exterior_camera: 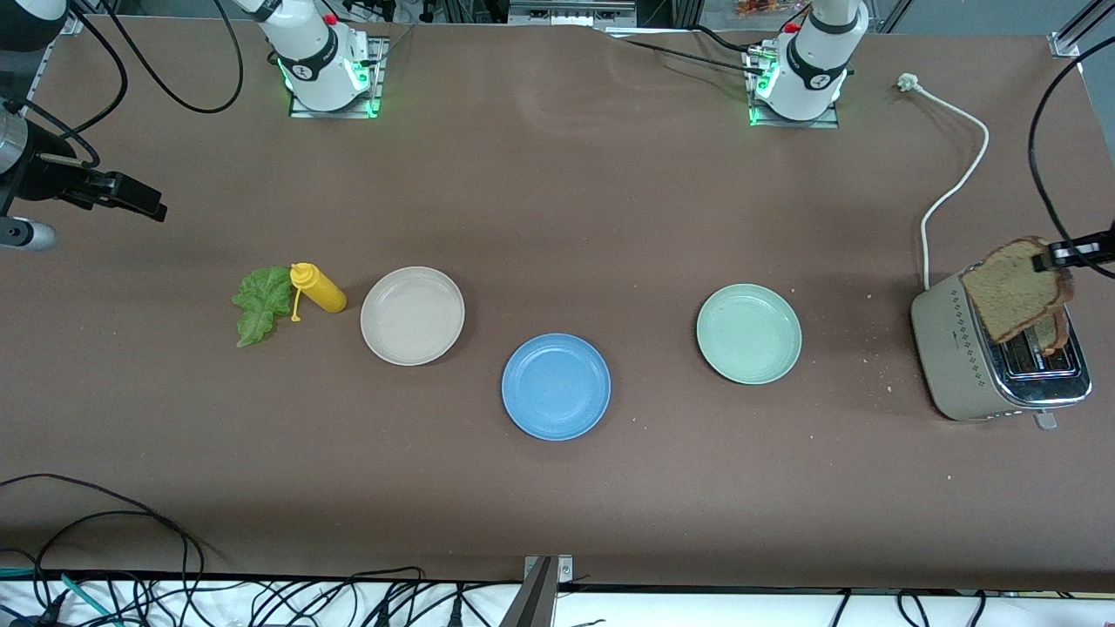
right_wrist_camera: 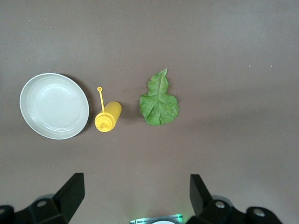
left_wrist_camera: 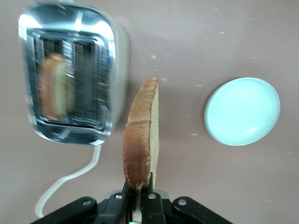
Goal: Make sandwich in blue plate with both arms
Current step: 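Lift the bread slice out of the toaster with the left gripper, then carry the bread slice over the blue plate with the left gripper, then lower the bread onto the blue plate and open the left gripper, then raise the left gripper toward the toaster while the right gripper reaches lettuce, then grasp the green lettuce leaf with the right gripper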
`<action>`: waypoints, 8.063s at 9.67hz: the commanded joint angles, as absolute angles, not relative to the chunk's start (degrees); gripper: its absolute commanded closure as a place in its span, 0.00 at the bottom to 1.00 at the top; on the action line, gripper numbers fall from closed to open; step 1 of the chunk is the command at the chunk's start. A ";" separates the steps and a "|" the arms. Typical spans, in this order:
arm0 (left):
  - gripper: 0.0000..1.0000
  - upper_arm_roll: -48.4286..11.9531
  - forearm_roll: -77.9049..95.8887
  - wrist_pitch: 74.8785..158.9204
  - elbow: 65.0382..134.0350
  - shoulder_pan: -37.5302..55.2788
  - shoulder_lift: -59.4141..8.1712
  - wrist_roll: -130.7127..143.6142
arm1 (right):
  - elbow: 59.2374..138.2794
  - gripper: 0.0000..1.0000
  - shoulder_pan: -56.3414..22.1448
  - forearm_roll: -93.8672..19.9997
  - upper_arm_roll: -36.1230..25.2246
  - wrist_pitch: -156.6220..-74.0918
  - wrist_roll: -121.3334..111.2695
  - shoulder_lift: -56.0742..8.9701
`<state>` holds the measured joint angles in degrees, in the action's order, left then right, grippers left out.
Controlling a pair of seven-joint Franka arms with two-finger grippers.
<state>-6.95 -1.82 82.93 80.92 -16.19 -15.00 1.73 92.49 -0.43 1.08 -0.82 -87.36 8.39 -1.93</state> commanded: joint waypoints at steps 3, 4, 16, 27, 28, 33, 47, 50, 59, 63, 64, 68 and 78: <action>1.00 -15.26 11.15 82.97 84.98 -16.08 -14.68 23.60 | 91.32 0.00 -0.44 1.05 -0.88 -86.48 8.62 -2.28; 1.00 -17.73 12.29 85.32 86.30 -16.08 -14.94 28.17 | 91.32 0.00 -0.35 1.05 -0.88 -86.40 8.35 -2.29; 1.00 -30.50 15.47 141.64 94.75 3.94 -30.04 63.28 | 91.32 0.00 -0.61 1.05 -0.70 -86.31 8.88 -2.20; 1.00 -22.86 13.80 155.39 80.61 17.31 -47.71 63.46 | 91.32 0.00 -0.53 1.05 -0.79 -86.31 8.79 -2.29; 1.00 -22.68 13.80 155.39 80.16 18.01 -48.25 63.46 | 91.32 0.00 -0.53 1.05 -0.79 -86.40 8.96 -2.29; 1.00 -22.50 13.62 155.48 79.19 18.63 -50.54 63.37 | 91.32 0.00 -0.53 0.97 -0.70 -87.27 9.05 -2.81; 0.06 -20.65 5.63 140.30 79.45 16.61 -47.90 60.22 | 91.23 0.00 -1.23 1.06 -0.26 -87.36 8.87 -3.87; 0.00 -20.65 5.63 129.95 79.45 15.39 -45.54 56.52 | 91.41 0.00 -1.23 0.97 -0.26 -86.75 8.96 -3.78; 0.00 -20.39 -8.32 98.46 80.24 -3.68 -26.73 51.68 | 91.93 0.00 -1.85 2.28 -0.52 -83.14 8.53 -7.03; 0.00 -20.57 -9.58 92.13 80.07 -10.97 -20.23 38.36 | 94.65 0.00 -1.67 2.37 -1.41 -87.08 8.88 -7.29; 0.00 -20.57 -9.58 91.07 80.16 -12.81 -19.17 34.93 | 96.31 0.00 -1.58 2.37 -1.41 -89.80 8.88 -7.29; 0.00 -20.57 -9.49 89.74 80.24 -19.76 -18.11 22.88 | 102.28 0.00 -1.49 2.90 -3.32 -96.57 8.79 -7.21; 0.00 -21.01 -2.64 93.34 85.52 -23.99 -14.33 12.75 | 127.79 0.00 -0.71 2.72 -6.59 -150.62 7.91 -21.96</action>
<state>-21.17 -3.83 91.40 81.37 -23.58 -18.68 15.20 128.04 -1.37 2.07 -6.32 -146.53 8.46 -19.36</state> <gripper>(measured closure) 0.000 0.000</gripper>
